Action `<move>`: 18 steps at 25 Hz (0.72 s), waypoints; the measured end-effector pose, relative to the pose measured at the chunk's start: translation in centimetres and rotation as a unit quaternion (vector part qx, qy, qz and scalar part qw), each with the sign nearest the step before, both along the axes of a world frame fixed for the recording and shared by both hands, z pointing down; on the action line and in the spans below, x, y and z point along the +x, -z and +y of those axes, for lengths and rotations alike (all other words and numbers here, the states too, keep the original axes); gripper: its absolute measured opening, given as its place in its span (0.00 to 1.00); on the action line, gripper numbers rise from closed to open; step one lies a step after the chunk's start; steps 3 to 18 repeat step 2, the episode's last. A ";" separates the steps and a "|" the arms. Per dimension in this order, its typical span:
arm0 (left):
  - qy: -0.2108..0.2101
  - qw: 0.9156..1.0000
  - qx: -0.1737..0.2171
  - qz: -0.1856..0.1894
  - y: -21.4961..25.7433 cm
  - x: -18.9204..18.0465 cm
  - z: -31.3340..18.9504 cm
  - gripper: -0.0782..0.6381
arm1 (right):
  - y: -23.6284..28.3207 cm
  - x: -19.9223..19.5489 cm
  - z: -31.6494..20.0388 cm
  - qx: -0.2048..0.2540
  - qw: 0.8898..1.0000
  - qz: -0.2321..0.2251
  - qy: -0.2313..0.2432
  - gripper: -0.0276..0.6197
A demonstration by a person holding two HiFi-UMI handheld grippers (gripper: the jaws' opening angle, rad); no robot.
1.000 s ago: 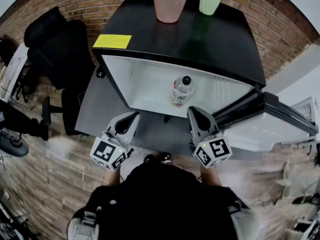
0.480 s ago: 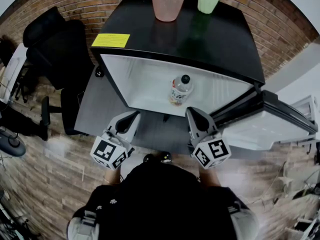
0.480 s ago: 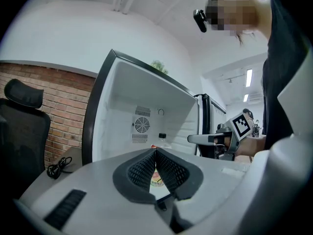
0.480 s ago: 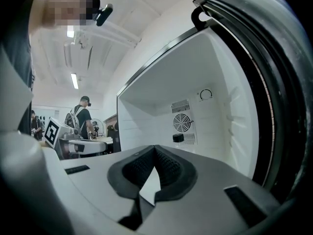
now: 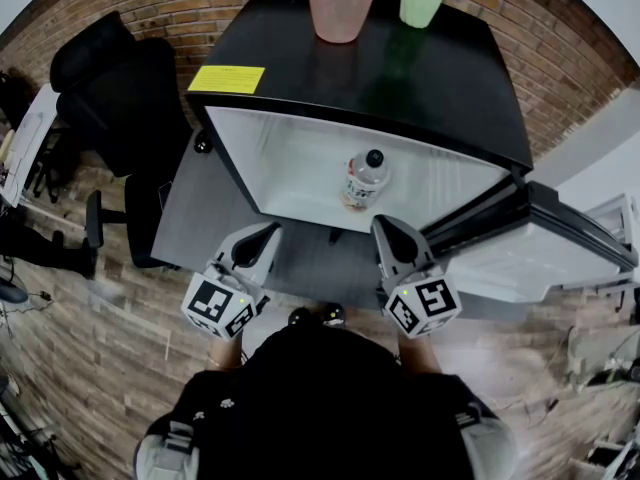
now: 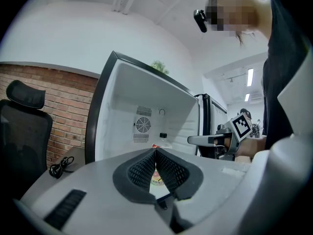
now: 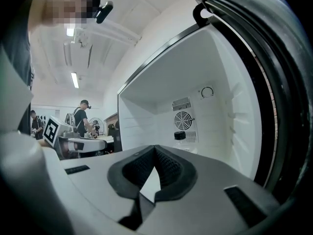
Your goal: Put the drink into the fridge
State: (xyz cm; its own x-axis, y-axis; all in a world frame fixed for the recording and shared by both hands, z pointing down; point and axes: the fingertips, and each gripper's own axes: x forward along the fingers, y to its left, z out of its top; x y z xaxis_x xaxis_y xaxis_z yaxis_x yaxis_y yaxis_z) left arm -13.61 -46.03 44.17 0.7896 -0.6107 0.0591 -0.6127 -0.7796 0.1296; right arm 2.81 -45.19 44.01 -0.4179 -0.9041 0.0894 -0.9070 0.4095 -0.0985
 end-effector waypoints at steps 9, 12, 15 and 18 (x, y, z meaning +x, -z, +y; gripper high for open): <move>0.000 1.000 0.000 0.001 0.0 0.0 0.1 0.11 | 0.0 0.0 0.0 -0.001 1.000 0.000 0.000 0.04; 0.000 1.000 0.000 0.001 0.0 0.0 0.1 0.11 | 0.0 0.0 0.0 -0.001 1.000 0.000 0.000 0.04; 0.000 1.000 0.000 0.001 0.0 0.0 0.1 0.11 | 0.0 0.0 0.0 -0.001 1.000 0.000 0.000 0.04; 0.000 1.000 0.000 0.001 0.0 0.0 0.1 0.11 | 0.0 0.0 0.0 -0.001 1.000 0.000 0.000 0.04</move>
